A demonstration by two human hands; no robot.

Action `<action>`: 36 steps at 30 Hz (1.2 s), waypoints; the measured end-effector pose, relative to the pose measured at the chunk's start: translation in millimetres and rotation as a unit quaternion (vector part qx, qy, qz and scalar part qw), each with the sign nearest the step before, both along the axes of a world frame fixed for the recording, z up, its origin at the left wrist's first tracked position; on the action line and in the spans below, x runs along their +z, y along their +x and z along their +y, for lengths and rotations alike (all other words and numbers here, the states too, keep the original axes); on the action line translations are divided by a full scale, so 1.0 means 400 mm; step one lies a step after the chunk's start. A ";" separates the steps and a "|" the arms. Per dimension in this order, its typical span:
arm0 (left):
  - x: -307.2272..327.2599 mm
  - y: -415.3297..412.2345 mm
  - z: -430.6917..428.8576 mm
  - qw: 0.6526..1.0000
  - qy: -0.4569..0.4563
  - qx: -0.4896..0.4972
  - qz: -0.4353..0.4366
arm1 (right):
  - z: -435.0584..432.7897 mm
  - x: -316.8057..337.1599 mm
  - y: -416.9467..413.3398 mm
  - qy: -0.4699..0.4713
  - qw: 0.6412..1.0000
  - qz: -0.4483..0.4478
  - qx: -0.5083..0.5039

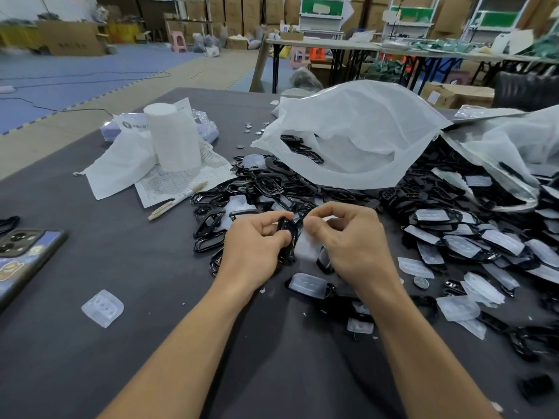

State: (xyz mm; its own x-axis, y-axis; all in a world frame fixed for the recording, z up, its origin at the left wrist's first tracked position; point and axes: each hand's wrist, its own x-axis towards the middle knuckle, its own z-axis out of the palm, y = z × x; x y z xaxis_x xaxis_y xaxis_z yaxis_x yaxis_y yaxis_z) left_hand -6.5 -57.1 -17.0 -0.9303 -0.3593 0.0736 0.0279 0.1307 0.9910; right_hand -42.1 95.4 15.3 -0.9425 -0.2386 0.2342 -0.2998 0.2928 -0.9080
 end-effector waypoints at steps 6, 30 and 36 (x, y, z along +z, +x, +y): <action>0.007 0.002 -0.001 0.998 0.054 -0.014 0.003 | -0.009 0.001 0.009 -0.040 0.997 -0.035 0.047; 0.011 0.011 0.010 0.999 0.039 -0.003 -0.009 | -0.021 -0.006 0.016 -0.133 0.982 -0.136 0.003; 0.012 0.015 0.010 0.997 0.069 -0.022 0.001 | -0.014 0.005 0.007 -0.241 0.932 -0.264 0.067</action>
State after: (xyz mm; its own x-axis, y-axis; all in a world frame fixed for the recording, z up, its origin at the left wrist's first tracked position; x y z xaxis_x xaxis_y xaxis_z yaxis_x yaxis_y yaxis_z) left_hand -0.3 -53.3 -12.2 -0.9455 -0.3246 0.0276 0.0318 -0.0078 0.9995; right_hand -39.1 89.9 17.2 -0.9263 -0.3487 -0.1428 0.2208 -0.1955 -0.9555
